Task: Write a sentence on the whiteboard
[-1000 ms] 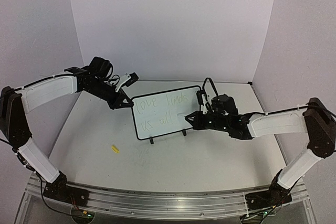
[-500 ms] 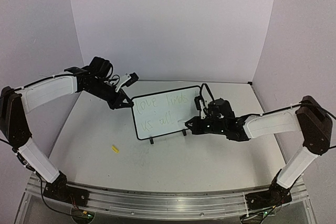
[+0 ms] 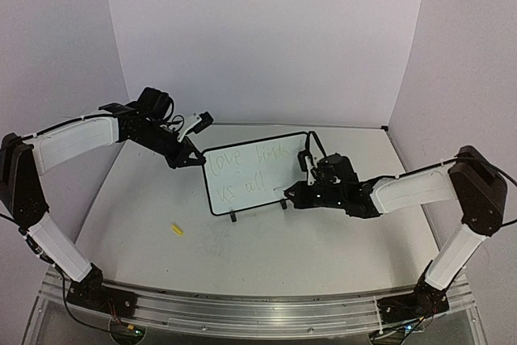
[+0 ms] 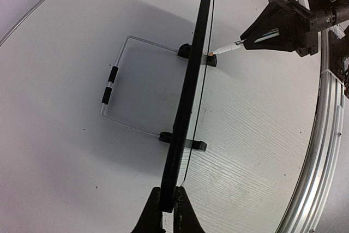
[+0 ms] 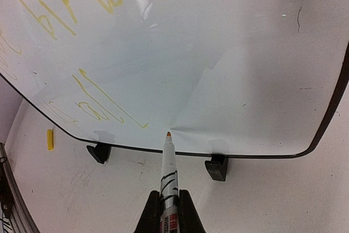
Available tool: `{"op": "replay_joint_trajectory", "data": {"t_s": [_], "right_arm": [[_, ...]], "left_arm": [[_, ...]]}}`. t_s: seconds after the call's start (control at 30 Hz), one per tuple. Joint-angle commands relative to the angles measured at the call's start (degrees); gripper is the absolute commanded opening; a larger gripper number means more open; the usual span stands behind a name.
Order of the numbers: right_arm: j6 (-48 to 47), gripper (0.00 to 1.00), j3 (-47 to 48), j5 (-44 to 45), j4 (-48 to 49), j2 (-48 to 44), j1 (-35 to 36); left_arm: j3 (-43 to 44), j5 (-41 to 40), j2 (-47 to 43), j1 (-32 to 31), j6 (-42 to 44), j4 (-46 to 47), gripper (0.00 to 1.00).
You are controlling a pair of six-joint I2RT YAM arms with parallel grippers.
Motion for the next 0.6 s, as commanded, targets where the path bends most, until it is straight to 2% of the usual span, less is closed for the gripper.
{"op": "replay_joint_trajectory", "data": {"t_s": [0.0, 0.57], "right_arm": [[-0.12, 0.0, 2.22, 2.06, 1.66, 0.97, -0.32], [-0.31, 0.0, 2.32, 3.35, 1.9, 1.06, -0.33]], "left_arm": [[-0.62, -6.43, -1.06, 0.29, 2.48, 0.97, 0.0], [-0.64, -6.34, -0.99, 0.3, 2.51, 0.98, 0.0]]}}
